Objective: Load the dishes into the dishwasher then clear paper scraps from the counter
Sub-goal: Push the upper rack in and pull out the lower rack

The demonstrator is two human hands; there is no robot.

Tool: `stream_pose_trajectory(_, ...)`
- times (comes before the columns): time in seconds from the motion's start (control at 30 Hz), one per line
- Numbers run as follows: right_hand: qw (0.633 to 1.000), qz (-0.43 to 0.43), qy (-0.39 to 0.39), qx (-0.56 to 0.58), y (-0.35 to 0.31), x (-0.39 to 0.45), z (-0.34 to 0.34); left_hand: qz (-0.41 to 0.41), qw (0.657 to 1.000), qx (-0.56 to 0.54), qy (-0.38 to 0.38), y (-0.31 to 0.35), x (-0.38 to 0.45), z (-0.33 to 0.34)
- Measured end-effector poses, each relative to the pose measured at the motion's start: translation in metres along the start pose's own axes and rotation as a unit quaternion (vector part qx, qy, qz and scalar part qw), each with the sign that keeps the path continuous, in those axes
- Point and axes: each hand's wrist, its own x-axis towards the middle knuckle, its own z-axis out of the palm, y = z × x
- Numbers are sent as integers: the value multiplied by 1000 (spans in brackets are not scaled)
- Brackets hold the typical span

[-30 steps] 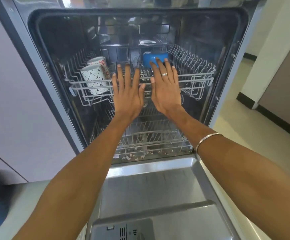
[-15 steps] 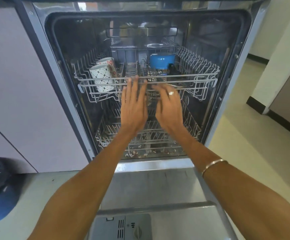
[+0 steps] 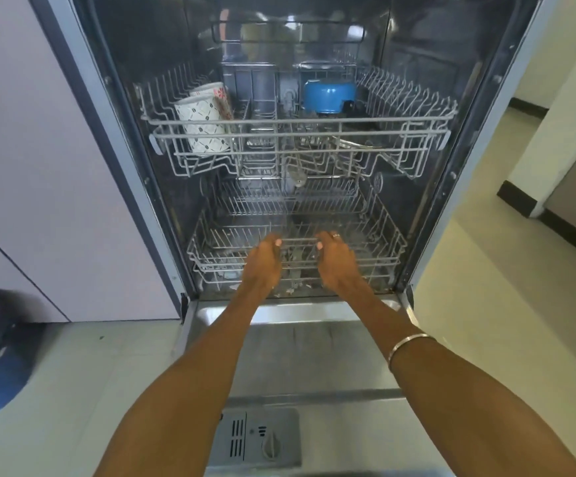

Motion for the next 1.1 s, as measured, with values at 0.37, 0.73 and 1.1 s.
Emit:
stream_pose_trajectory(0.37, 1000, 3, -16, -4, 23, -29, 2, 4, 989, 143, 25, 3, -39, 5)
stream_pose_trajectory(0.73, 999, 27, -43, 2, 0, -94, -29, -37, 987, 157, -18, 30, -98, -19)
stream_pose_trajectory(1.1, 982, 67, -170, 45, -23, -195, -80, -95, 977, 161, -106, 59, -205, -48)
